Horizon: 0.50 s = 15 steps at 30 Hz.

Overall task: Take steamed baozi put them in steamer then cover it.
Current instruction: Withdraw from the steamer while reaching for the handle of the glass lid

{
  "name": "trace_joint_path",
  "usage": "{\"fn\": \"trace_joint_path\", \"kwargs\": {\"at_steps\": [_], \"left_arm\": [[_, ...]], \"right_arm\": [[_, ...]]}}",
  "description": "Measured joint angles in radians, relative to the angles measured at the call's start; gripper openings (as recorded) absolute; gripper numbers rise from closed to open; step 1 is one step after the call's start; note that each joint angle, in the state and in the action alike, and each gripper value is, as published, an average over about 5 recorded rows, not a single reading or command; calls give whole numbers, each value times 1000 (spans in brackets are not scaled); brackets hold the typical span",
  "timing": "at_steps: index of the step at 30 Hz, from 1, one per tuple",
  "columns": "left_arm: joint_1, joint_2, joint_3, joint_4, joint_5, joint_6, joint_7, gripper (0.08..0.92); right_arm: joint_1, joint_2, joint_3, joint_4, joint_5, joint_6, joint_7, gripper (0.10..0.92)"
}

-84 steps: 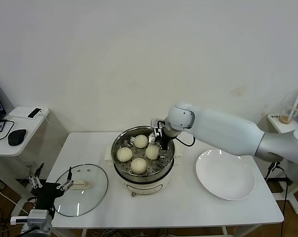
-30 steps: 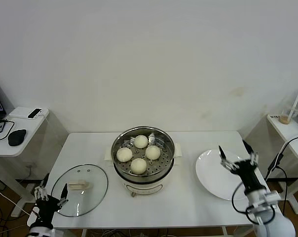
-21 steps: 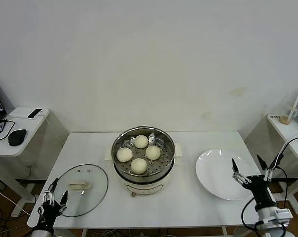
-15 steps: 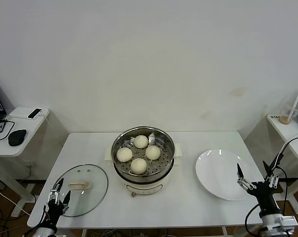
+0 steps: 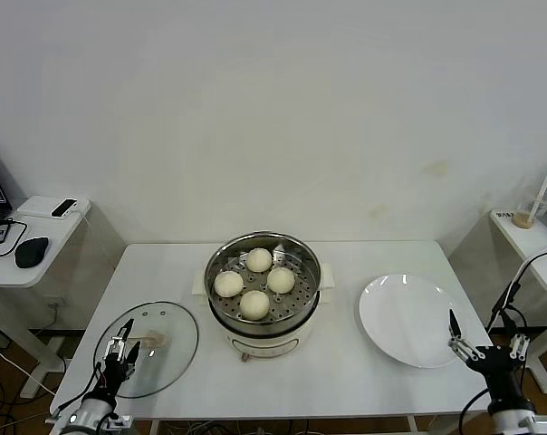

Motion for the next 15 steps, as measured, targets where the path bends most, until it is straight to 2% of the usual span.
{"fn": "trace_joint_path", "kwargs": {"at_steps": [15], "left_arm": [[-120, 18, 43, 121, 3, -5, -15, 823]], "right_arm": [[-29, 31, 3, 34, 1, -7, -4, 823]]}}
